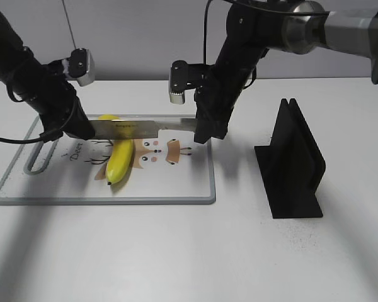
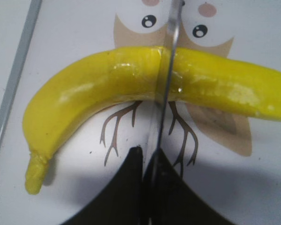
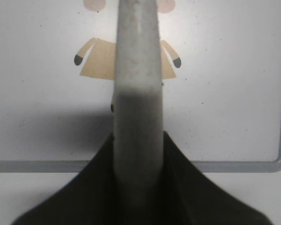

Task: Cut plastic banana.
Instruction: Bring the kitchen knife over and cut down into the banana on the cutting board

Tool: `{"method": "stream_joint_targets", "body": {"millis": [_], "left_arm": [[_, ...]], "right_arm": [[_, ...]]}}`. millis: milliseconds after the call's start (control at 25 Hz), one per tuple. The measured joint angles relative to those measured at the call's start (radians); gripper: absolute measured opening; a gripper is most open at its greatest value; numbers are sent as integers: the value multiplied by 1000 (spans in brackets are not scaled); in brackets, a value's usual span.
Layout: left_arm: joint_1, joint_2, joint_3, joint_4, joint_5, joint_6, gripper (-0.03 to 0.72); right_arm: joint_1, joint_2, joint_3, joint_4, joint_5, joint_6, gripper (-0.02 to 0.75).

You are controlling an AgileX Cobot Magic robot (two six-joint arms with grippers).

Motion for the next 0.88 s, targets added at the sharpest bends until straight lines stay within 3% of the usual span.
{"method": "stream_joint_targets", "body": {"millis": [440,880], "left_arm": [[-12,-138,23,27,53,-15,9],[-13,-230,23,25,74,-16,14]], "right_arm": [[5,-86,-52,-9,136,20,162],[5,-151,-53,-5,152,21,162]]}}
